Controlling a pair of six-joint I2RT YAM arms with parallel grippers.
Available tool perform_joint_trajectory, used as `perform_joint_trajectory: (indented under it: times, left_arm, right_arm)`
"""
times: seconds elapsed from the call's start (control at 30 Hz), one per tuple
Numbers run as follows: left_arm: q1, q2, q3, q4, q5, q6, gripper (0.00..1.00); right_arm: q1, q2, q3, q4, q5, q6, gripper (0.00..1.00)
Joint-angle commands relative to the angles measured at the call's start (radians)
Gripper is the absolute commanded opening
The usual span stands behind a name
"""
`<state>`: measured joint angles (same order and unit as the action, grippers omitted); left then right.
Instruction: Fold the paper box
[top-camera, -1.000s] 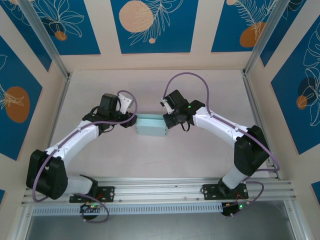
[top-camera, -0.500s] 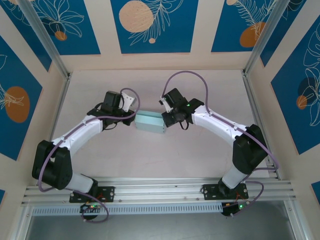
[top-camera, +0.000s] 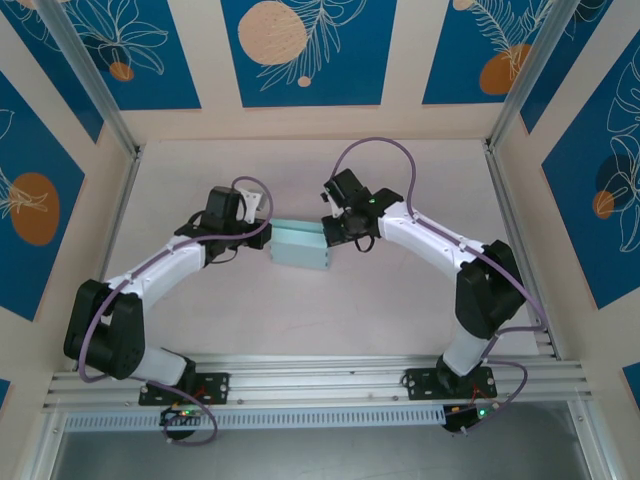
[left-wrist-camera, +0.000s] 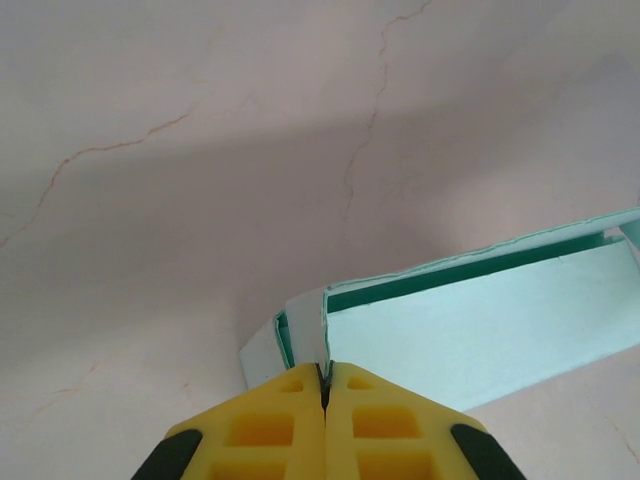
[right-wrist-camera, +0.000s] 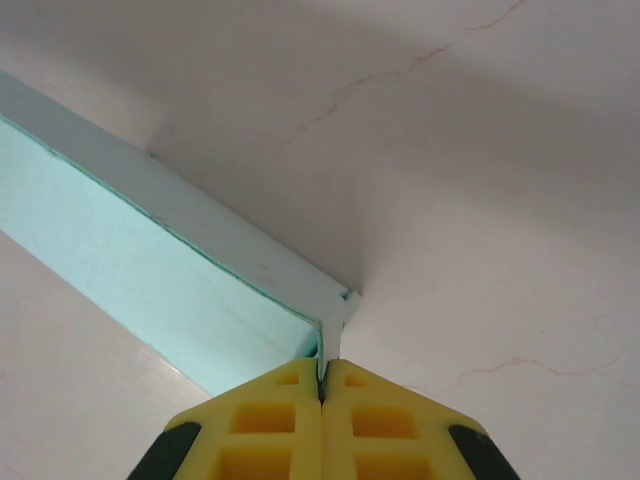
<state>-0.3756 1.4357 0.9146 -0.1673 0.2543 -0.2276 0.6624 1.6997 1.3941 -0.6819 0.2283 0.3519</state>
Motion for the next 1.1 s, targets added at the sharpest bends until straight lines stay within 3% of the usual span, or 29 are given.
perform_joint_trajectory:
  times: [0.0,0.33,0.53,0.8,1.07]
  left_arm:
    - [0.000,0.018,-0.028,0.020,0.040,-0.027,0.04]
    - [-0.023,0.012,-0.047,0.009,0.007,0.007,0.03]
    - [-0.050,0.016,-0.073,0.033,-0.019,0.004,0.01]
    - [-0.095,-0.022,-0.115,0.097,-0.076,-0.007,0.00]
    - [-0.102,-0.100,-0.138,0.179,-0.135,-0.012,0.00]
  right_arm:
    - [0.000,0.014,0.043,0.028,-0.115,0.050,0.03]
    - [-0.026,0.013,0.026,0.103,-0.262,0.127,0.02]
    - [-0.029,0.030,0.031,0.128,-0.287,0.163,0.02]
    - [-0.023,0.041,0.022,0.158,-0.269,0.167,0.00]
    - [0.010,0.034,0.050,0.168,-0.180,0.074,0.00]
